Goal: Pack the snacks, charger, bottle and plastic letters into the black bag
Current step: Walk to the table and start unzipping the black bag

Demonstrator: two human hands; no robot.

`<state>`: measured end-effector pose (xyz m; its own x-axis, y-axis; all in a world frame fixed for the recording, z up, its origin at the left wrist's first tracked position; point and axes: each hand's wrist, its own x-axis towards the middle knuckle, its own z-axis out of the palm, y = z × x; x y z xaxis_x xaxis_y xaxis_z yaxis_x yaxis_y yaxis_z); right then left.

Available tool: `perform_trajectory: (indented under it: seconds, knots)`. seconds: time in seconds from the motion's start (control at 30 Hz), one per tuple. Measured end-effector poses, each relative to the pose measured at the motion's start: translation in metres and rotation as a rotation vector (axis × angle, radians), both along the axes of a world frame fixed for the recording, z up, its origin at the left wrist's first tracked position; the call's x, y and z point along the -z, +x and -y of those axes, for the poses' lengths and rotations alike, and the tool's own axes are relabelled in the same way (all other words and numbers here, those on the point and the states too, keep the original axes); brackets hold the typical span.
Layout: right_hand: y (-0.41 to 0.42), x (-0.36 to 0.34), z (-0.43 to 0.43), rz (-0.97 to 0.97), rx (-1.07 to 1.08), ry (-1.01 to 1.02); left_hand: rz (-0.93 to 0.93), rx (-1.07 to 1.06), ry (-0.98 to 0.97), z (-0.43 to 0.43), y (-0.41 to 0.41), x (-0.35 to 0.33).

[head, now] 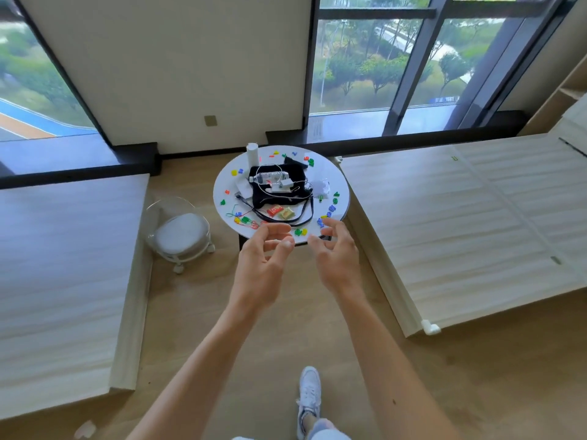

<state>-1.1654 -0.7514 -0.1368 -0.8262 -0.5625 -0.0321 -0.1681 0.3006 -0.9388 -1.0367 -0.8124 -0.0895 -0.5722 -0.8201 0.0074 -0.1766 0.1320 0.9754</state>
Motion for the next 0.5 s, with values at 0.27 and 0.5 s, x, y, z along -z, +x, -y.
perform_trajectory:
  seconds: [0.27,0.5]
  knots:
    - [-0.116,0.009,0.083,0.036,-0.122,0.073,0.060,-0.058,0.064,0.069,-0.104,0.002]
    - [-0.180,0.035,0.159,0.066,-0.145,0.136,0.097,-0.093,0.114,0.146,-0.165,0.027]
